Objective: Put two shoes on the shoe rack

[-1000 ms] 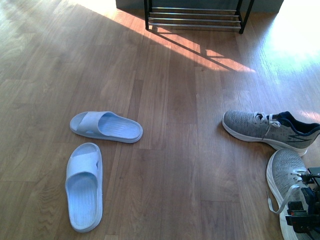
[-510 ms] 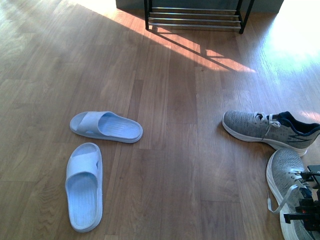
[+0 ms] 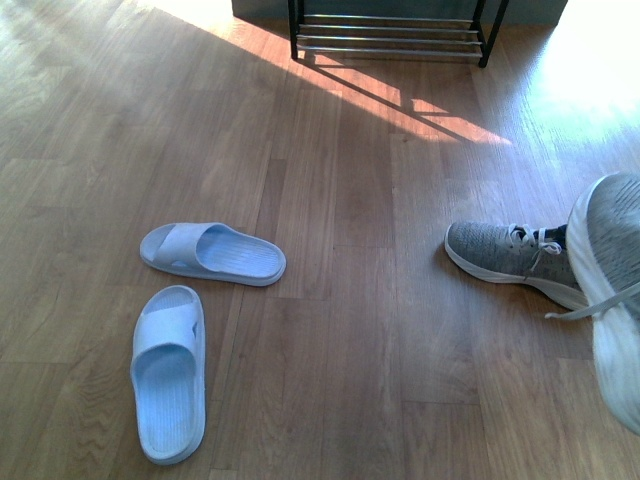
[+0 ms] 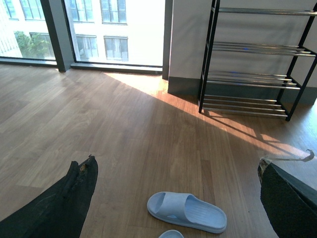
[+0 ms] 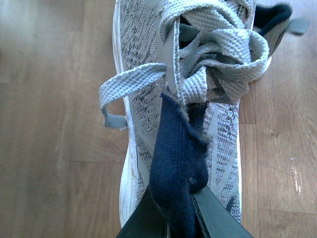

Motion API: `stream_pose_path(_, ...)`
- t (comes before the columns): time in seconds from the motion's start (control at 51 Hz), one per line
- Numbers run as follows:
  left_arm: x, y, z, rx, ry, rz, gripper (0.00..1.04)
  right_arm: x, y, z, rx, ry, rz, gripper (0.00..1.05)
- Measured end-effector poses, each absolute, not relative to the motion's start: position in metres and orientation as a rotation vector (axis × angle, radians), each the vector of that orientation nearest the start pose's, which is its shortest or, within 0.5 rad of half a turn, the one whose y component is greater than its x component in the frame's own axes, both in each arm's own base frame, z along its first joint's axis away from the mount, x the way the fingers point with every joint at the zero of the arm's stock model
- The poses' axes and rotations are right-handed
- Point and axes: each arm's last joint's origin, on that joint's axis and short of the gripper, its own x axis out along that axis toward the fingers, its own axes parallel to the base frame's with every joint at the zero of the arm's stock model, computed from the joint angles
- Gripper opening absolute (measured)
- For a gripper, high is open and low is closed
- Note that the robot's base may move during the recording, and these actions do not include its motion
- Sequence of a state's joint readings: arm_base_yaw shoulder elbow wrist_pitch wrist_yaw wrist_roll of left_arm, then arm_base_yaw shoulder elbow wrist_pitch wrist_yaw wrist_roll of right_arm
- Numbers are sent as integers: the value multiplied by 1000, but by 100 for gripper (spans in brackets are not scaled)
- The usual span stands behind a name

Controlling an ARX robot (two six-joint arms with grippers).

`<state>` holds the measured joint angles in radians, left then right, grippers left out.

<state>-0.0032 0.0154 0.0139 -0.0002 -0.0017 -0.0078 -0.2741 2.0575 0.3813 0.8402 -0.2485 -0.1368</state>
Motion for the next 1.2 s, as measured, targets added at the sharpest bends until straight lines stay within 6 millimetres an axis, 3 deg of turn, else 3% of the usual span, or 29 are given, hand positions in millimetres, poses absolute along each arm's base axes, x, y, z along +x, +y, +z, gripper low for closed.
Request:
stream_pose_path(0.216,98,0,167,-8,2,-2,95,190,-49,123,183,590,84,2)
stream_pose_path(0.314,98,0,167,-8,2,-2,95,169,-41,160,196,463,89,2)
stream_pose_path(0.392,98,0,167,-8,2,-2,95,153,-35,175,195,364,76,2)
stream_pose_path(1.196,98,0,167,-8,2,-1,95,145,-32,177,224,320,69,2)
